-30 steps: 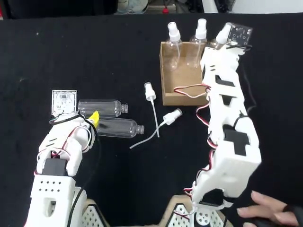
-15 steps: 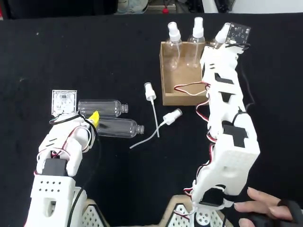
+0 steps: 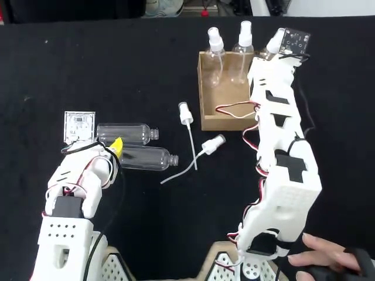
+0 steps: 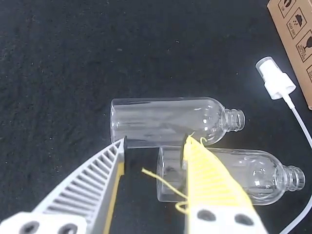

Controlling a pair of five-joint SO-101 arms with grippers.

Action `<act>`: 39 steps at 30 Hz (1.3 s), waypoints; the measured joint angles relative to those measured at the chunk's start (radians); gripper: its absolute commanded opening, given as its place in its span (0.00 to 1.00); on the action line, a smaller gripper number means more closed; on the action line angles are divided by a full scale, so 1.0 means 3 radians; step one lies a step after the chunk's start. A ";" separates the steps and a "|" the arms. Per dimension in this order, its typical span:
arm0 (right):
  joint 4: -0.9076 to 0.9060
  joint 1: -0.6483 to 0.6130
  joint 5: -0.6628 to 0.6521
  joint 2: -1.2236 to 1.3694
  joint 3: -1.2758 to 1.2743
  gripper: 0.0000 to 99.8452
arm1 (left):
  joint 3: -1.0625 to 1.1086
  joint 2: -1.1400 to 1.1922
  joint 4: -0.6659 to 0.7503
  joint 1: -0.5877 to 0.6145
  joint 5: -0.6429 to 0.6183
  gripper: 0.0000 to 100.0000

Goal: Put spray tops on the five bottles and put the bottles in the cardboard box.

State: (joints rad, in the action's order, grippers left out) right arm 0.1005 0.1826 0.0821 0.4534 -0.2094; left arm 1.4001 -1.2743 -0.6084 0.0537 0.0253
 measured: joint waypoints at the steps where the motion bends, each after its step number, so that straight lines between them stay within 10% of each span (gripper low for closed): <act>1: 0.0000 0.0000 0.0000 0.0000 0.0000 0.12 | 0.0000 0.0000 0.0000 0.0000 0.0000 0.19; 39: -0.0072 -0.0005 0.0010 0.0000 0.0000 0.26 | 0.0000 0.0000 0.0000 0.0000 0.0000 0.19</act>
State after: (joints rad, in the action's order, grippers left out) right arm 0.0790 0.1811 0.0852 0.4534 -0.2094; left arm 1.4001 -1.2743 -0.6084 0.0537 0.0253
